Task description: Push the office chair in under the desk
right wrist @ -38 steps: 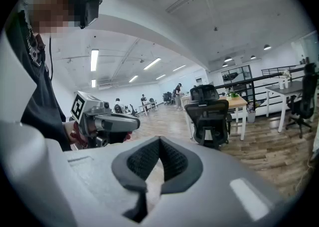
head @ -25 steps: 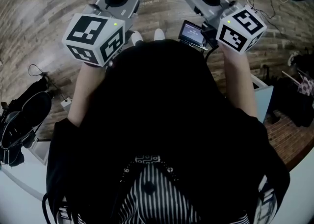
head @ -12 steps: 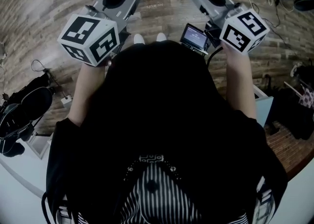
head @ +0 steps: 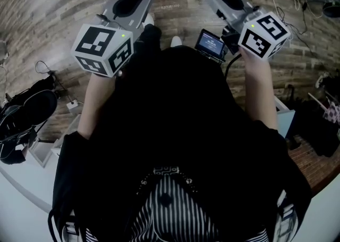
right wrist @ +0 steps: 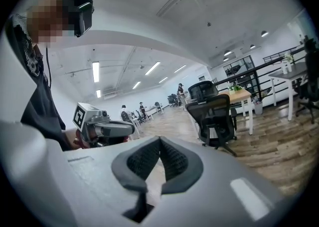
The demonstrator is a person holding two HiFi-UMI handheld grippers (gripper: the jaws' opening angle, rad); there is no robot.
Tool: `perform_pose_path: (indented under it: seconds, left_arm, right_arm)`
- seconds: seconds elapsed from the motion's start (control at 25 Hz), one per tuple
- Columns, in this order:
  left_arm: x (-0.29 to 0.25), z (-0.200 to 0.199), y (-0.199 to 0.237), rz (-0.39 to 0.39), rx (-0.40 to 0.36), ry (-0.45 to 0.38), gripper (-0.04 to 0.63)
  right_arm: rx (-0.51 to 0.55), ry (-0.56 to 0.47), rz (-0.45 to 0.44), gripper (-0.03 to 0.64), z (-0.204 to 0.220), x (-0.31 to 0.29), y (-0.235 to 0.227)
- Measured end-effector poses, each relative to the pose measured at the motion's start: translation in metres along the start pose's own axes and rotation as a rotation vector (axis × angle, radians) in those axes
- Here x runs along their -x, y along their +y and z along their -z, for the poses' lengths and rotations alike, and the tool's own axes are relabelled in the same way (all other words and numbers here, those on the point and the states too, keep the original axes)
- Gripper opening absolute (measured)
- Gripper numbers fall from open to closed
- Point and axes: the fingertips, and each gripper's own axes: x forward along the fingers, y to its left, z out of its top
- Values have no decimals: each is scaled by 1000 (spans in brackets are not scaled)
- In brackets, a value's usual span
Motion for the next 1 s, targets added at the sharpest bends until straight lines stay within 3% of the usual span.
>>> perform_pose_path:
  seconds: [0.2, 0.4, 0.88, 1.0]
  left_arm:
    - [-12, -13, 40, 18, 46, -23, 5]
    - [-28, -44, 90, 34, -18, -59, 5]
    - [-56, -94, 224, 129, -4, -97, 5]
    - [-57, -105, 261, 108, -61, -109, 5]
  right_arm:
    - [16, 5, 15, 0, -21, -29, -12]
    - [28, 27, 34, 0, -46, -75, -33]
    - [80, 26, 87, 0, -121, -206, -59]
    - [91, 34, 107, 0, -131, -236, -62]
